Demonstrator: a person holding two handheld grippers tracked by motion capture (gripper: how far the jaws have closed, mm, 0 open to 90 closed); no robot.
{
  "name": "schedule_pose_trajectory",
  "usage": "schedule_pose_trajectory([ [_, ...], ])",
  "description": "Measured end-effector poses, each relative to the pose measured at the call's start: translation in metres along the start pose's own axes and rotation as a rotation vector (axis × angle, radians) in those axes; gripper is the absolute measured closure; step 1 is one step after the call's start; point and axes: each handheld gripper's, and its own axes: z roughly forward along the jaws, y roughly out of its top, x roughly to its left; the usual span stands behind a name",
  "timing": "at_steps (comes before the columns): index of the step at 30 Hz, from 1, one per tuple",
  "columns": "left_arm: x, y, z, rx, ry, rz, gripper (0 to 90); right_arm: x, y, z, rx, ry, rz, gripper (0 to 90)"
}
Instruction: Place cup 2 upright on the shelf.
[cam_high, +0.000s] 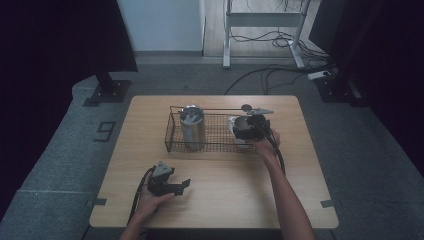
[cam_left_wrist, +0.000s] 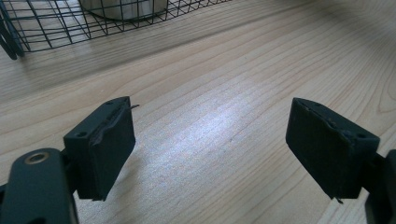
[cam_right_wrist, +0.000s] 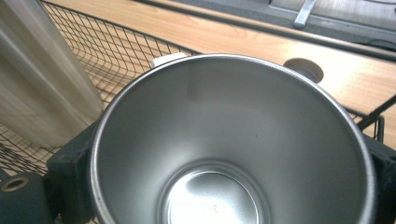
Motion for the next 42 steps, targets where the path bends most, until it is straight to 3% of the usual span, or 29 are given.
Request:
schedule_pose_trajectory([
  [6,0.0002,-0.0001,0.0,0.0,0.003,0.0,15.9,-0.0031,-0.0073,0.0053,0.031,-0.007,0.003,6.2],
  [21,-0.0004,-0.0002,0.0005,0.002,0.002,0.002,15.9,-0.0014,-0.008,0.0071,0.044,-0.008,-0.012,6.2],
  [31,-0.0009,-0.0004,0.0011,0.004,0.0,0.003,15.9,-0.0011,-0.0096,0.0098,0.098,-0.036,-0.018,6.1],
  [42,-0.0013,-0.0004,0.0013,0.004,-0.001,0.003,15.9,-0.0042,-0.0113,0.0085,0.117,-0.022,-0.019,5.6],
])
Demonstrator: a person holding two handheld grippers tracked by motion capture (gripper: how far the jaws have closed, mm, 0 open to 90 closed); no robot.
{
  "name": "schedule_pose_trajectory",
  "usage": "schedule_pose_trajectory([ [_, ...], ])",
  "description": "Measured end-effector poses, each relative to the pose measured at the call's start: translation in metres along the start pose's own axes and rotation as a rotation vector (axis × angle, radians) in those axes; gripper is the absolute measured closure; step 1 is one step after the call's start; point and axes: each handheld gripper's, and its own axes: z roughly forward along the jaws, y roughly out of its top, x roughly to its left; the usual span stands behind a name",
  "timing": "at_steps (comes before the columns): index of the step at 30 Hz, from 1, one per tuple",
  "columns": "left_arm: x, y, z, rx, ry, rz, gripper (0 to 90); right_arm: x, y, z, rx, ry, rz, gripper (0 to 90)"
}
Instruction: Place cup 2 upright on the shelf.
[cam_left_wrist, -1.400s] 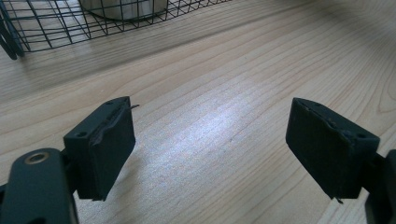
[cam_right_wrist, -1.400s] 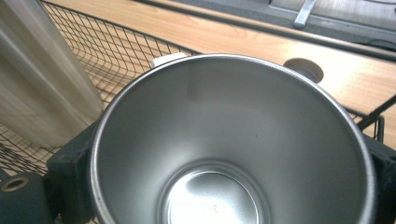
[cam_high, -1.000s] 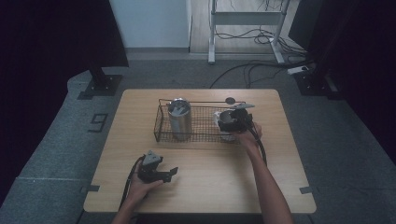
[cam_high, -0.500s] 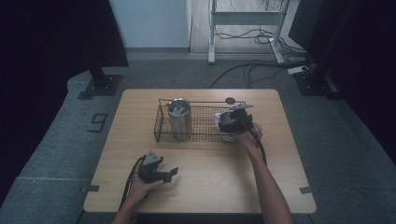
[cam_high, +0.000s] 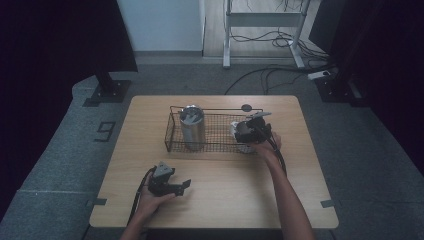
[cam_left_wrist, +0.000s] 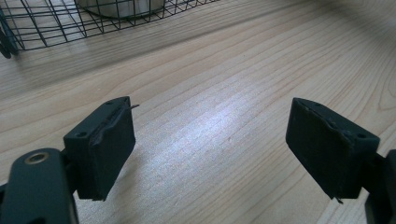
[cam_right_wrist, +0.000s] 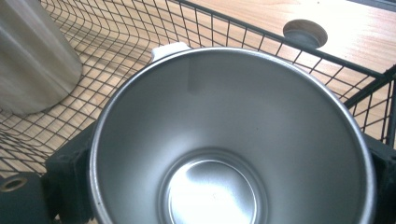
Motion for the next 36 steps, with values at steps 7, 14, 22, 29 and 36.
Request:
schedule_pose_trajectory([
  [7,0.0,0.0,0.0,-0.002,0.0,-0.002,15.9,0.0,-0.003,0.0,0.029,-0.002,-0.015,3.9],
  [14,0.001,0.0,0.0,-0.003,-0.004,-0.01,15.9,-0.003,-0.003,-0.003,0.0,0.0,-0.016,0.0],
  [22,0.004,0.0,0.001,-0.001,-0.014,-0.026,15.9,-0.005,0.001,-0.015,-0.091,0.022,-0.01,0.0],
  [29,0.005,0.0,0.0,-0.006,-0.014,-0.032,15.9,-0.008,0.002,-0.025,-0.139,0.039,0.0,0.0],
  [36,0.005,0.001,-0.001,-0.009,-0.009,-0.029,15.9,-0.009,0.004,-0.04,-0.206,0.041,0.01,0.1],
])
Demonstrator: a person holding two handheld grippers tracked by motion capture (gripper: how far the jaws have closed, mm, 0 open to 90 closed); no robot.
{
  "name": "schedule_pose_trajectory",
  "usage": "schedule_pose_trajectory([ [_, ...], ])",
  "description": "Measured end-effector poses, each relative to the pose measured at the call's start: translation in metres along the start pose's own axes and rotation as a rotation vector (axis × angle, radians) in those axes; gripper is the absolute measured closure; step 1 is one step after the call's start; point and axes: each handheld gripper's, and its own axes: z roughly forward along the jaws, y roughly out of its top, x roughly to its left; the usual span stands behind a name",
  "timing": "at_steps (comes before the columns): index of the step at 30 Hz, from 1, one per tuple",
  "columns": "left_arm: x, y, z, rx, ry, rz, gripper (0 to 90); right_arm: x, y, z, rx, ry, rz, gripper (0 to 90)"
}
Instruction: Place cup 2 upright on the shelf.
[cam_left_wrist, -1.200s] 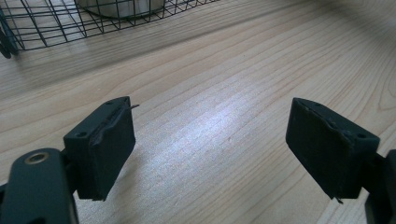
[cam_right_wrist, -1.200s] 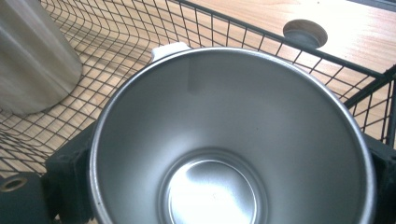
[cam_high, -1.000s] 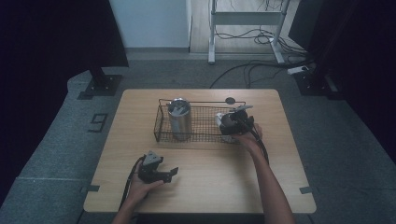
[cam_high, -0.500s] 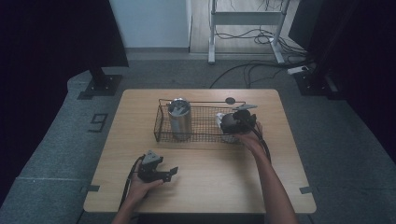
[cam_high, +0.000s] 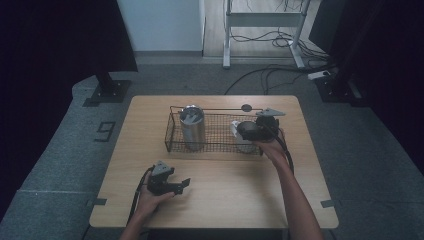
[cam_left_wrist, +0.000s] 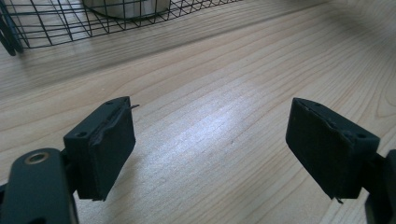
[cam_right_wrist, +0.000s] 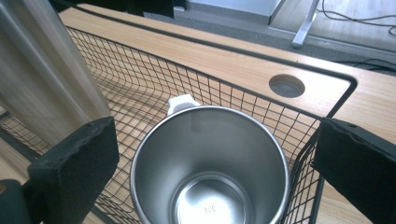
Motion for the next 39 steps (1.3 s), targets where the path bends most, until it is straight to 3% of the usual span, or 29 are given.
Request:
schedule_pose_trajectory([
  [18,-0.004,0.0,-0.003,-0.009,0.007,0.009,15.9,-0.001,-0.021,-0.039,-0.053,0.058,0.022,3.0],
  [39,-0.005,0.0,-0.002,0.001,0.01,0.017,15.8,-0.01,-0.087,-0.086,-0.073,0.062,0.035,7.1],
])
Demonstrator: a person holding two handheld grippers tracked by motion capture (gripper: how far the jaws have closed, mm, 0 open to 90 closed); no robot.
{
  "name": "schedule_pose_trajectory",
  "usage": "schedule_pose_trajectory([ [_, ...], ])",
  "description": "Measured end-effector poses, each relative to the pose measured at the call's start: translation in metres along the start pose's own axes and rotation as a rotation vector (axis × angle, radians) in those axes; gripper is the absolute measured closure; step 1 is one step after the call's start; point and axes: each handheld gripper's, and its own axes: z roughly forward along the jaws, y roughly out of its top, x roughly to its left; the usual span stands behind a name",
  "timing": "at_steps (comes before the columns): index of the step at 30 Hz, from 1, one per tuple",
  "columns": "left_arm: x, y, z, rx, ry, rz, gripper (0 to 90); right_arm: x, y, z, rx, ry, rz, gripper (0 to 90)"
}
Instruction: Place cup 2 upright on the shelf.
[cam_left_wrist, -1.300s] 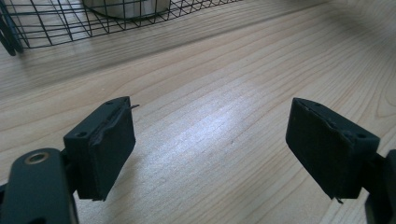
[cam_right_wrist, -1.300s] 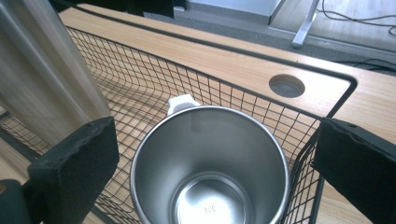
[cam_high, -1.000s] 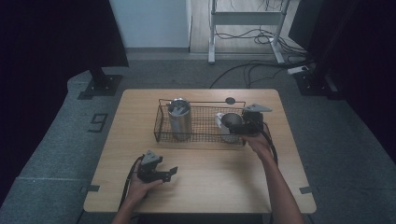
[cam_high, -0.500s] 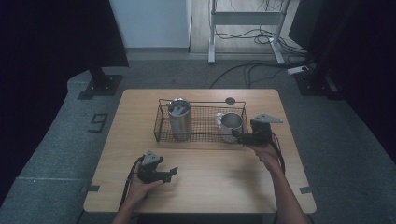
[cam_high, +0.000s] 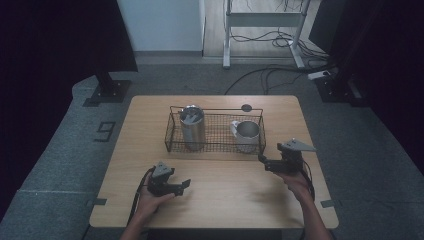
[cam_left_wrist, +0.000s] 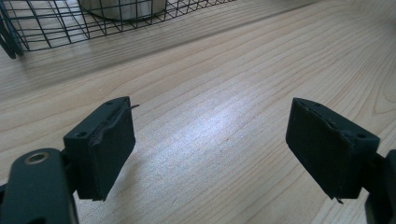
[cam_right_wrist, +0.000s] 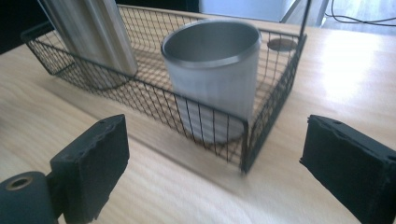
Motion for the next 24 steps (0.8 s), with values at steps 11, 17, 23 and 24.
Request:
schedule_pose_trajectory([
  [11,0.0,-0.001,0.001,0.005,0.003,0.002,15.9,-0.009,-0.041,-0.018,0.019,-0.017,0.027,8.6],
  [17,0.0,-0.001,0.002,0.006,0.006,0.0,15.9,-0.012,-0.062,-0.023,0.022,-0.023,0.051,10.1],
  [23,-0.001,-0.001,0.002,0.005,0.005,0.006,15.9,-0.013,-0.07,-0.024,0.046,-0.034,0.039,11.0],
  [24,-0.001,-0.001,0.002,0.006,0.007,0.006,15.9,-0.013,-0.071,-0.024,0.05,-0.037,0.036,11.0],
])
